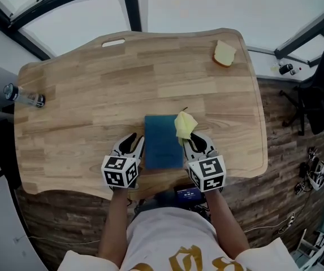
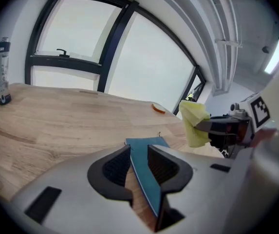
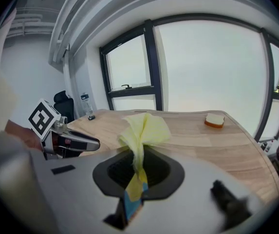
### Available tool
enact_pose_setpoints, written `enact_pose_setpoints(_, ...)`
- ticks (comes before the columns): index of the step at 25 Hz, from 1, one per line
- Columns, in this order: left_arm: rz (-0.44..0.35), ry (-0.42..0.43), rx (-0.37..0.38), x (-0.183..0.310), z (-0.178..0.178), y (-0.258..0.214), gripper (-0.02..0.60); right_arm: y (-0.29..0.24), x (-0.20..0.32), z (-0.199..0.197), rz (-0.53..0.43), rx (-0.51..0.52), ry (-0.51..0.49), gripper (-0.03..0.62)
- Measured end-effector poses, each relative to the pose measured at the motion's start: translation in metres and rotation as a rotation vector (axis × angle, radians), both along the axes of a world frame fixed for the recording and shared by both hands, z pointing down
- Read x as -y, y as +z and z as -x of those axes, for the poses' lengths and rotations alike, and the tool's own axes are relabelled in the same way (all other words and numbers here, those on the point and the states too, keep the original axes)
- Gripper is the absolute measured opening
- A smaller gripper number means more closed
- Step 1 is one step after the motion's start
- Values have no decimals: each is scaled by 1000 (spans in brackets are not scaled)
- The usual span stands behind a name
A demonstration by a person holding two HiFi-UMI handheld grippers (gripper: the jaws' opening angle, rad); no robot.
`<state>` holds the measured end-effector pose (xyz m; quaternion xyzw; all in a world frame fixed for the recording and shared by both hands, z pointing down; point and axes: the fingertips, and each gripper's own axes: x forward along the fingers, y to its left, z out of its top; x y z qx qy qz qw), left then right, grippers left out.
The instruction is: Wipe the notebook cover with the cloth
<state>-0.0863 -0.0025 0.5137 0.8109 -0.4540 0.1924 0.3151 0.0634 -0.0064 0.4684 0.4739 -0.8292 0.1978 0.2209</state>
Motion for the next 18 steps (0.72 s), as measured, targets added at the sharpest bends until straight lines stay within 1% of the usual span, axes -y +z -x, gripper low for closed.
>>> enact_pose_setpoints(6,85,20,11,2,-5,29,114,22,8,-6,42,-9,-2,40)
enact_pose_setpoints(10,147,41,-6,1,-9,43,127,36,14,-6,74,-23,-5,40)
enact_pose_setpoints(18,226,95,16,-3,-13,64,130,61,22,-4,126,-56,-32,40)
